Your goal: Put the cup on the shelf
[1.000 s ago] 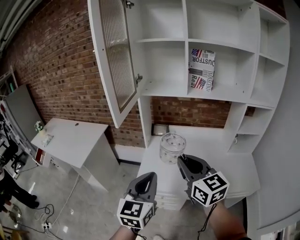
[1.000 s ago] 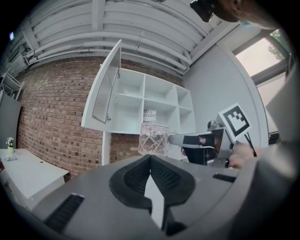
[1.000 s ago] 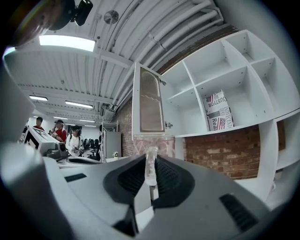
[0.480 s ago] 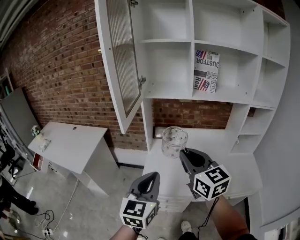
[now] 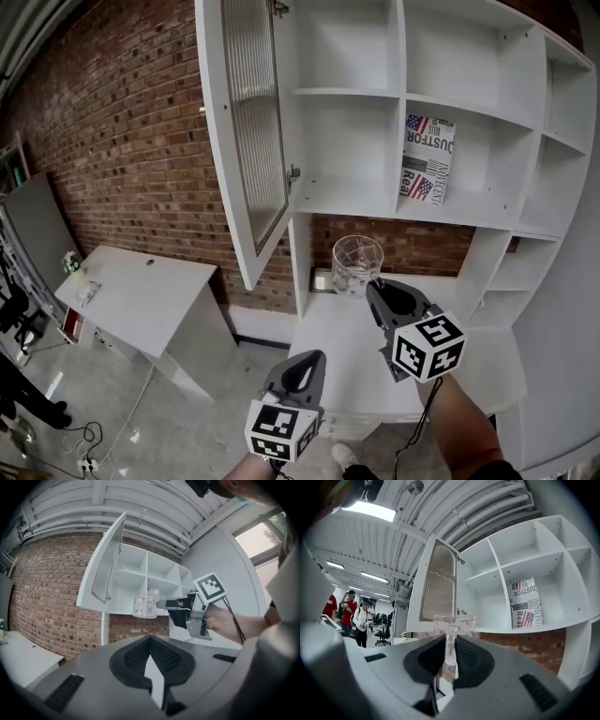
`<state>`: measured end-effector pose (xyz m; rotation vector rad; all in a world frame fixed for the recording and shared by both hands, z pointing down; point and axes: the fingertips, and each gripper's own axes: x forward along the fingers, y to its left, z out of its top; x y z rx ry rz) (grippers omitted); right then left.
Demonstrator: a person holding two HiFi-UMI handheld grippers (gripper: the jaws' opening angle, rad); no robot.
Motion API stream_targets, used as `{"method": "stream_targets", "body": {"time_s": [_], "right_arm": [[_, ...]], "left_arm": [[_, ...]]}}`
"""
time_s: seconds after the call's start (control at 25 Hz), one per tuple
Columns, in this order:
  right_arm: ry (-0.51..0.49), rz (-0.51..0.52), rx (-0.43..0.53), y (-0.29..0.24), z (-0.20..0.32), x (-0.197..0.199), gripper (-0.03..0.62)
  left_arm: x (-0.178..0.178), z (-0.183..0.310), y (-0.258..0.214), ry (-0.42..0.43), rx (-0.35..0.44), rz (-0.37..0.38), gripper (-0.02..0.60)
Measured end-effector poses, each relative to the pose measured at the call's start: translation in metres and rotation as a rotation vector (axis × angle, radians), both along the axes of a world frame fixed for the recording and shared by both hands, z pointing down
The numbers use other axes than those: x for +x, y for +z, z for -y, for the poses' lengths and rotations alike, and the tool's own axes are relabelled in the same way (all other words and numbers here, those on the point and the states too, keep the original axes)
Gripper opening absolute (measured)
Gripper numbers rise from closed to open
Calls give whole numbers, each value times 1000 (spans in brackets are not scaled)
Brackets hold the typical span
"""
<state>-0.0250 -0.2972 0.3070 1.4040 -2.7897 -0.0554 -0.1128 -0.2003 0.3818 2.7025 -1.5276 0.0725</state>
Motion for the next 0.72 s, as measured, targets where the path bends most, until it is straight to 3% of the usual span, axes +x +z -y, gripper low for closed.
{"method": "stream_targets", "body": {"time_s": [0.72], "right_arm": [[-24, 10, 9, -27, 134, 13, 35]], "left_arm": [[37, 119, -24, -11, 50, 15, 5]]}}
